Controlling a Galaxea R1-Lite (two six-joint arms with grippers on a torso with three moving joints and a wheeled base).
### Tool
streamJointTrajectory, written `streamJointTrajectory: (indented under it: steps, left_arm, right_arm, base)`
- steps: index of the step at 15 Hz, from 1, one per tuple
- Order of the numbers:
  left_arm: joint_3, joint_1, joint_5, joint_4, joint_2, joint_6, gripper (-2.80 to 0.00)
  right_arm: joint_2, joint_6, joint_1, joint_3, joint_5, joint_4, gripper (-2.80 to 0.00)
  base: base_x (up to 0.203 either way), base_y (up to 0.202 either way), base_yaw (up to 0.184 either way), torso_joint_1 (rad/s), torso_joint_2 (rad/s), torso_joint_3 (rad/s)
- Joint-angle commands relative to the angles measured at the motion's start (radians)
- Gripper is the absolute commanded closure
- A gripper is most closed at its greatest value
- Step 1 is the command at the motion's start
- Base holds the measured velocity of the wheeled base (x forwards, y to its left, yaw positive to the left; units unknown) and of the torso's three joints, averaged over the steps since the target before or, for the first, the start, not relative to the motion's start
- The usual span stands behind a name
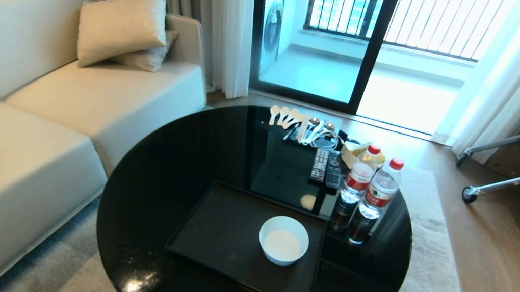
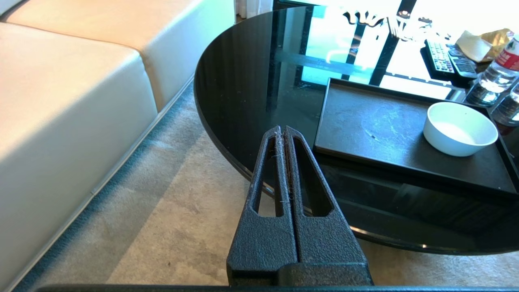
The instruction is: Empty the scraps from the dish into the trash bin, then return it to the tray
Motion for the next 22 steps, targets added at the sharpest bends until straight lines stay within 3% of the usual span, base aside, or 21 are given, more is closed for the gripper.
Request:
streamJointTrajectory:
  steps: [1,5,8,9,11,14,18,22]
  left_arm:
    - [0.000,0.000,0.000,0.000,0.000,-0.001,0.00]
    - [0.000,0.000,0.000,0.000,0.000,-0.001,0.00]
    - [0.000,0.000,0.000,0.000,0.000,-0.001,0.00]
    - [0.000,0.000,0.000,0.000,0.000,-0.001,0.00]
    - [0.000,0.000,0.000,0.000,0.000,-0.001,0.00]
    - [0.000,0.000,0.000,0.000,0.000,-0.001,0.00]
    - [0.000,0.000,0.000,0.000,0.000,0.000,0.00]
    - [0.000,0.000,0.000,0.000,0.000,-0.001,0.00]
  right_arm:
    - [-0.103,-0.018,0.000,0.055,-0.002,-0.002,0.00]
    - [-0.263,-0.094,0.000,0.140,0.002,0.017,0.00]
    - [-0.429,-0.115,0.003,0.144,0.024,0.164,0.00]
    - [-0.475,-0.118,0.002,0.150,0.070,0.212,0.00]
    - [-0.528,-0.120,-0.043,0.165,0.245,0.273,0.00]
    - [-0.639,-0.199,-0.088,0.168,0.353,0.509,0.00]
    - [-0.843,-0.212,-0.059,0.168,0.365,0.530,0.00]
    - [-0.890,-0.152,-0.049,0.168,0.361,0.527,0.00]
  base:
    - [0.000,0.000,0.000,0.000,0.00,0.000]
    - [0.000,0.000,0.000,0.000,0.00,0.000]
    - [0.000,0.000,0.000,0.000,0.00,0.000]
    - [0.000,0.000,0.000,0.000,0.00,0.000]
    - [0.000,0.000,0.000,0.000,0.00,0.000]
    - [0.000,0.000,0.000,0.000,0.00,0.000]
    - [0.000,0.000,0.000,0.000,0.00,0.000]
    - [0.000,0.000,0.000,0.000,0.00,0.000]
